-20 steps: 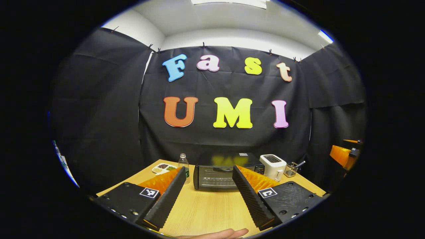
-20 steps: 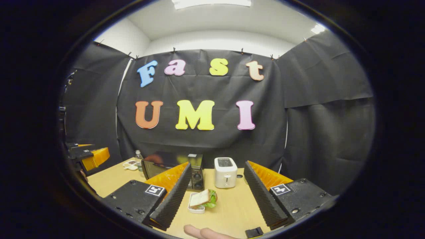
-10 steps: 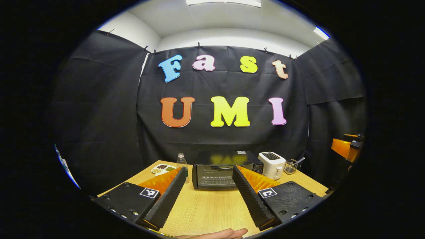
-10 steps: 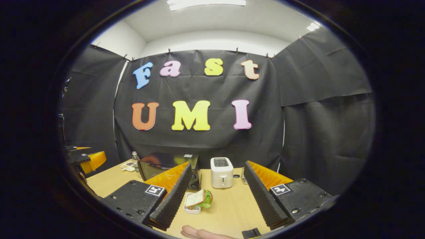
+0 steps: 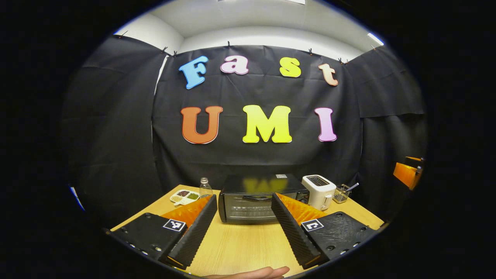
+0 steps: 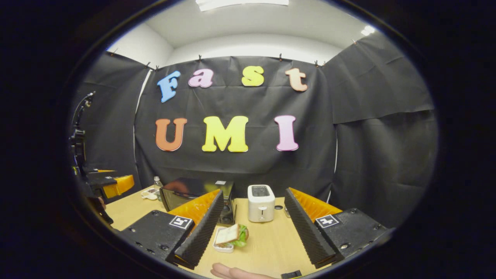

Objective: Open the electric oven with the left hand, put the food in, and close the electric oven.

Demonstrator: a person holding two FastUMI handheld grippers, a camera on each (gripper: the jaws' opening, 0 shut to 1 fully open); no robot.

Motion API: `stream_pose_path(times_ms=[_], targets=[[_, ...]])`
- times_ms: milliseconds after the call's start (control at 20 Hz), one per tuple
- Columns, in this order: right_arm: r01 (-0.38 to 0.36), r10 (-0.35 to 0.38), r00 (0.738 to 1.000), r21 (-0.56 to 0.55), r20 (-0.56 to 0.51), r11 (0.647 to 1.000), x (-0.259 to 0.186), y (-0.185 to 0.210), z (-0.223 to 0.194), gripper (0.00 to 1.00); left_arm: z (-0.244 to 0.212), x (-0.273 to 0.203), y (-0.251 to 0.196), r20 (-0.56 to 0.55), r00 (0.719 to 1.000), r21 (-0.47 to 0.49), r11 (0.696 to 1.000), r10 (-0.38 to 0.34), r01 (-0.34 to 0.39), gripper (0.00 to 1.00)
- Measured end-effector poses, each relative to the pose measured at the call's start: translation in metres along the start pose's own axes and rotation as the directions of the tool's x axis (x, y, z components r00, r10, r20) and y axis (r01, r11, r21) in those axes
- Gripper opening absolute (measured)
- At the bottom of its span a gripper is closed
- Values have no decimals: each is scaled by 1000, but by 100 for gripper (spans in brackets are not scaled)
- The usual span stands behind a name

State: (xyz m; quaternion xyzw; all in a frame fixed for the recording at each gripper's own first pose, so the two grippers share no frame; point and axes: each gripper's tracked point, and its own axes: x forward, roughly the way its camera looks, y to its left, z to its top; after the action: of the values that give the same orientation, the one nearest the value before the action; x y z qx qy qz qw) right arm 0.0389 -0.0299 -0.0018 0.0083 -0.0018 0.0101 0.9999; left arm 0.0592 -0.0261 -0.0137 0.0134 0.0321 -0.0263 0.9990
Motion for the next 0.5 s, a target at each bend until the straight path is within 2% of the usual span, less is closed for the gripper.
stream_pose_path(times_ms=[50, 150, 200, 250, 300, 500], targets=[[4, -4, 1000, 4, 1, 1000, 6, -4, 2, 100, -1, 11, -4, -14, 1000, -1, 1000, -11, 11, 93], [2, -2, 1000, 19, 13, 1000, 14, -13, 8, 100, -4, 36, -11, -41, 999, -7, 1000, -25, 24, 93], [16, -17, 1000, 23, 15, 1000, 19, -21, 9, 90, -6, 51, -16, -56, 998, -9, 999, -36, 36, 93], [35, -36, 999, 28, 13, 999, 24, -31, 10, 100, -10, 66, -20, -72, 997, -5, 999, -39, 39, 93], [41, -41, 999, 35, 11, 999, 28, -37, 8, 90, -14, 81, -23, -88, 995, 6, 999, -36, 37, 93], [36, -34, 999, 44, -36, 998, 43, -52, -1, 90, -42, 140, -34, -189, 981, 18, 999, -35, 39, 93]])
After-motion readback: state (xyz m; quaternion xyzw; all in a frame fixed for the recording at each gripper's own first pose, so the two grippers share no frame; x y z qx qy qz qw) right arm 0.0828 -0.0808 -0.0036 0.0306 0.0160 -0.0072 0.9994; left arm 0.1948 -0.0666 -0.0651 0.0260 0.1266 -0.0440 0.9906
